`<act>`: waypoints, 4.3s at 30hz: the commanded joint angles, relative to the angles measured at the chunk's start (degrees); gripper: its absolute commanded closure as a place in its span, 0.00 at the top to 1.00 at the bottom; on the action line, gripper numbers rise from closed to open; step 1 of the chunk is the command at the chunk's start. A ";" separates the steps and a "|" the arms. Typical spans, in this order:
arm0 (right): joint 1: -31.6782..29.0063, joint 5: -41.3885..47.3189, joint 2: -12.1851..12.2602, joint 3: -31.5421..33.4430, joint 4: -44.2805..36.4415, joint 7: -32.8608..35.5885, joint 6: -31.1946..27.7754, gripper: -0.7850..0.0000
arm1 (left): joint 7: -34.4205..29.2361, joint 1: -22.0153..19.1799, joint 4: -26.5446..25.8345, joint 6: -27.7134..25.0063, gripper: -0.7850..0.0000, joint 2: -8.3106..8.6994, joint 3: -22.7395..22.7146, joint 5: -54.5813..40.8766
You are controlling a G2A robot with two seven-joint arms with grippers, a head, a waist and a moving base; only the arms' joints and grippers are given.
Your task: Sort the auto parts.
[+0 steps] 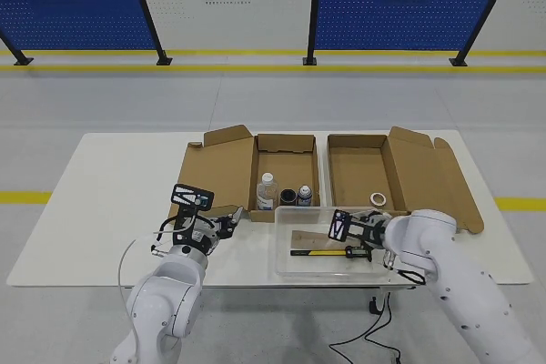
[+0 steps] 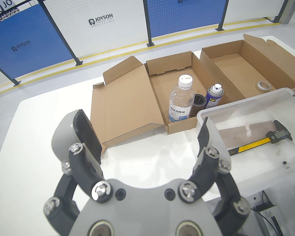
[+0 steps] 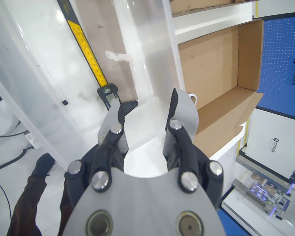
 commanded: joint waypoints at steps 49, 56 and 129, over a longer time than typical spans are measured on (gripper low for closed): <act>21.23 20.46 0.06 -29.40 24.44 3.81 3.81 0.45 | 0.00 0.00 0.00 0.00 1.00 0.00 0.00 0.00; 22.26 20.39 -0.67 -31.03 26.54 3.42 3.42 0.37 | 0.00 0.00 0.00 0.00 1.00 0.00 0.00 0.00; 25.00 51.54 -2.65 -14.08 42.93 -24.07 47.06 0.00 | 0.00 0.00 0.00 0.00 1.00 0.00 0.00 0.00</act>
